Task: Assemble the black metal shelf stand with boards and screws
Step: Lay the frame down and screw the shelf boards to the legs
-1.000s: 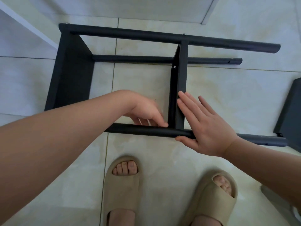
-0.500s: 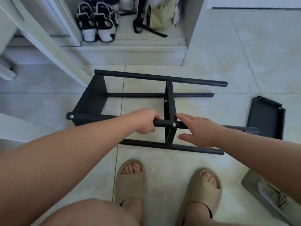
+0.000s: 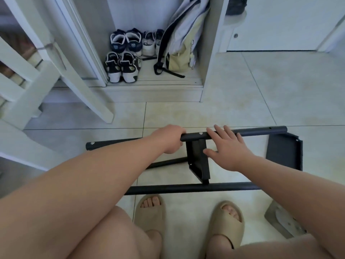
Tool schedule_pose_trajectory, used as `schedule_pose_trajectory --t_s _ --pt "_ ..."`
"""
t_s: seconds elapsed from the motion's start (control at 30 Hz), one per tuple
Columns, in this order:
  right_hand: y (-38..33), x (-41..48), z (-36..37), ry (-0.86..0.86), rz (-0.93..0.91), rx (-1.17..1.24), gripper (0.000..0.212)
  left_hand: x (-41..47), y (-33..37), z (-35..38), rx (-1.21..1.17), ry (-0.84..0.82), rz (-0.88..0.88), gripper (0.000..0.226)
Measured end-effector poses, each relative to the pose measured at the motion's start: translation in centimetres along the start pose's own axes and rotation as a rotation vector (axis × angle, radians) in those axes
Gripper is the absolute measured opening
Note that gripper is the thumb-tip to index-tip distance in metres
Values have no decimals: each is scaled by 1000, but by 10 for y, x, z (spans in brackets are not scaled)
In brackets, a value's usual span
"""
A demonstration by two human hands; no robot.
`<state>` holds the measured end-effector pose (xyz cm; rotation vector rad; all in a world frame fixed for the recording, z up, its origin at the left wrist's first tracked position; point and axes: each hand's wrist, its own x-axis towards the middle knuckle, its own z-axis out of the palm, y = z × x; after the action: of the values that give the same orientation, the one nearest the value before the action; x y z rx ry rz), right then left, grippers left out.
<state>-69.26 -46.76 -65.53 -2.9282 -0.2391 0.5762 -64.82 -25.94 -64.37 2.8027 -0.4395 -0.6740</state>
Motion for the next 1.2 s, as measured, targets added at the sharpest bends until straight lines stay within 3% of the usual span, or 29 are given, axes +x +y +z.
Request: schedule_pose_trajectory --t_s 0.17,0.4,0.67,0.8,0.97,1.03,1.2 --pt "3 32 4 103 -28 44 70 27 -17 3 26 179 -11 24" --pt "6 117 -10 145 -83 55 77 95 -44 1 26 393 -176 49" --pt "14 162 -20 116 -103 54 71 128 -57 4 -72 486 -190 42" --pt "12 138 -22 78 -91 92 71 116 -52 1 -99 449 -194 40" --pt "9 84 -14 66 -119 115 66 85 -26 2 -158 550 -137 32" --pt "13 67 -9 59 -107 121 62 77 -13 0 -257 468 -194 28" --pt "25 45 -1 -16 -78 -12 46 73 12 4 -818 -31 -393 37"
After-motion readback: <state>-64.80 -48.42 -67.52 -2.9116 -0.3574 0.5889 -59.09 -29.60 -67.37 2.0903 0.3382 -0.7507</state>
